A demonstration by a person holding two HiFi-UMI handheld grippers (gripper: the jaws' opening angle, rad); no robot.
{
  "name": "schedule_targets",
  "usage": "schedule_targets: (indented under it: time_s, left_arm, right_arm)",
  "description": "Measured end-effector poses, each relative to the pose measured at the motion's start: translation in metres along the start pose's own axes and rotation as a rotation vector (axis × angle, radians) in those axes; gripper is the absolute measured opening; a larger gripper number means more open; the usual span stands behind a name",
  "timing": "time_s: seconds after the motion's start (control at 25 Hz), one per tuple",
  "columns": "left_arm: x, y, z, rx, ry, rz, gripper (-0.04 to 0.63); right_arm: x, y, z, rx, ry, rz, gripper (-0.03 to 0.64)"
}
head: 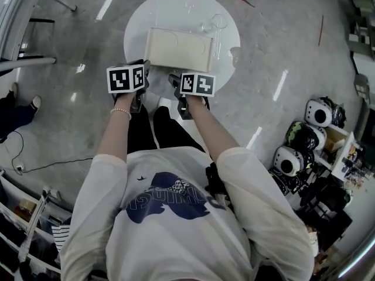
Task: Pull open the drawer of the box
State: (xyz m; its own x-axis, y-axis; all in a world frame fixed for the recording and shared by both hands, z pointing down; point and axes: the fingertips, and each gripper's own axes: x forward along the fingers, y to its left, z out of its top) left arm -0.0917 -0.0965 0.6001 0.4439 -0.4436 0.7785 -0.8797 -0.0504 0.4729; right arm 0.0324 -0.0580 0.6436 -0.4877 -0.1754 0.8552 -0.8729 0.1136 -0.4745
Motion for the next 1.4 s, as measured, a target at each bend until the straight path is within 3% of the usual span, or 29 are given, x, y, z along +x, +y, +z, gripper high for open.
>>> schedule_targets:
  time_s: [0.56,0.8,1.0,1.4]
  left_arm:
    - [-0.002,0.0,0.0,-0.007,0.011,-0.03,0.084]
    - [0.0,0.0,-0.001,0.005,0.02,-0.032,0.084]
    - [0.002,0.002,0.001,0.006,0.031,-0.034,0.084]
    - [0.0,0.001,0.0,0.011,0.055,-0.035,0.084]
  right_arm:
    - [0.024,0.002,0.01,0.121,0.095,0.007,0.199]
    - [0.027,0.004,0.015,0.109,0.13,0.033,0.151]
    - [0.03,0.004,0.016,0.097,0.155,0.033,0.066]
    - [0.029,0.005,0.014,0.109,0.158,0.064,0.063]
